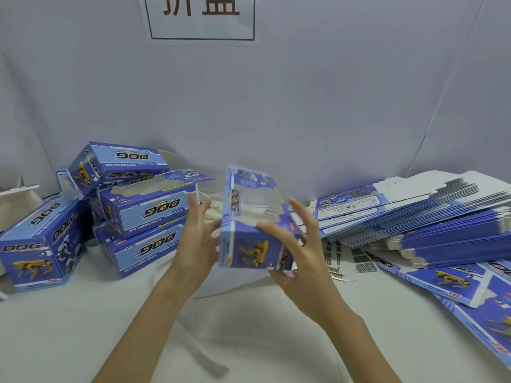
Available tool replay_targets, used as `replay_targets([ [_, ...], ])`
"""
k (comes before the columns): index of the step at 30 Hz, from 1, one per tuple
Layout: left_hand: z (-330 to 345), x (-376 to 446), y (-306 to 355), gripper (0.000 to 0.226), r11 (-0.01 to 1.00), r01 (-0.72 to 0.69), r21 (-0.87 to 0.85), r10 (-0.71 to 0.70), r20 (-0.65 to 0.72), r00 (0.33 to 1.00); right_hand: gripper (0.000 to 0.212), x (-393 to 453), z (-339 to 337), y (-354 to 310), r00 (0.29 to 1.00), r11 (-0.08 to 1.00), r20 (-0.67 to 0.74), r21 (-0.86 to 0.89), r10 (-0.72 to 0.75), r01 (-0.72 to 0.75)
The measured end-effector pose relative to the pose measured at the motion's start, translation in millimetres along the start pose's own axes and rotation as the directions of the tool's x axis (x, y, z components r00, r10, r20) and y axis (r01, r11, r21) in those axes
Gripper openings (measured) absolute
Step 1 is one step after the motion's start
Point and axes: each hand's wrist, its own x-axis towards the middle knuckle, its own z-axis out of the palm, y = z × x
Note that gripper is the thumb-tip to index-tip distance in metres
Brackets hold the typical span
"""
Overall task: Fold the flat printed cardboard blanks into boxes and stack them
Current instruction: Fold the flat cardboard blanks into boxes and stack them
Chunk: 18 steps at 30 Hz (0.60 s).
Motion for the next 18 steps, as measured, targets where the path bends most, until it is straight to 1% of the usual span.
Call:
replay_targets([
  [2, -4, 1, 2, 0.069, 0.986, 0.156, -0.059, -0.157, -0.001, 0.988, 0.079, -5, 6, -4, 0.988, 0.999, 0.156, 0.034, 0.007, -0.013],
  [3, -7, 2, 1, 0.076, 0.982, 0.168, -0.086, -0.171, -0.028, 0.985, 0.08, -6, 9, -7, 0.983, 0.997, 0.18, 0.061, 0.029, -0.041],
  [4, -10, 4, 1, 0.073, 0.985, 0.14, -0.102, -0.147, -0.068, 0.987, 0.081, -6, 12, -11, 0.986, 0.99, 0.154, 0.118, 0.062, -0.08],
  [5, -11, 5, 1, 0.065, 0.989, 0.098, -0.114, -0.107, -0.078, 0.991, 0.079, -4, 13, -14, 0.99, 0.968, 0.087, 0.217, 0.114, -0.13],
  [6, -10, 2, 4, 0.054, 0.99, 0.081, -0.114, -0.089, -0.062, 0.994, 0.076, -2, 13, -17, 0.981, 0.924, 0.012, 0.332, 0.196, -0.189],
  [7, -9, 1, 4, 0.04, 0.989, 0.096, -0.111, -0.102, -0.047, 0.994, 0.073, 1, 10, -17, 0.953, 0.863, -0.044, 0.439, 0.299, -0.25],
  [8, -7, -4, 4, 0.026, 0.987, 0.138, -0.087, -0.141, -0.027, 0.99, 0.07, 3, 5, -16, 0.919, 0.8, -0.064, 0.518, 0.39, -0.303],
  [9, -6, -6, 1, 0.017, 0.984, 0.17, -0.049, -0.17, 0.008, 0.985, 0.068, 5, 0, -13, 0.892, 0.749, -0.051, 0.566, 0.449, -0.345],
  [10, -2, -11, -1, 0.016, 0.982, 0.19, -0.002, -0.19, 0.049, 0.981, 0.069, 5, -4, -11, 0.879, 0.718, -0.019, 0.586, 0.476, -0.376],
  [11, 3, -13, -4, 0.025, 0.984, 0.169, 0.047, -0.173, 0.096, 0.98, 0.074, 4, -6, -11, 0.878, 0.708, 0.006, 0.589, 0.478, -0.39],
  [13, 15, -16, -14, 0.054, 0.992, 0.048, 0.12, -0.069, 0.18, 0.981, 0.078, 3, -7, -14, 0.891, 0.723, 0.003, 0.582, 0.455, -0.371],
  [15, 28, -20, -22, 0.071, 0.983, -0.093, 0.158, 0.066, 0.168, 0.984, 0.076, 6, -6, -18, 0.906, 0.752, -0.046, 0.577, 0.42, -0.319],
  [16, 31, -22, -24, 0.074, 0.971, -0.166, 0.174, 0.143, 0.139, 0.98, 0.075, 7, -5, -20, 0.914, 0.776, -0.077, 0.559, 0.398, -0.291],
  [18, 37, -26, -21, 0.06, 0.929, -0.303, 0.211, 0.289, 0.096, 0.953, 0.072, 7, -3, -22, 0.926, 0.823, -0.117, 0.507, 0.36, -0.255],
])
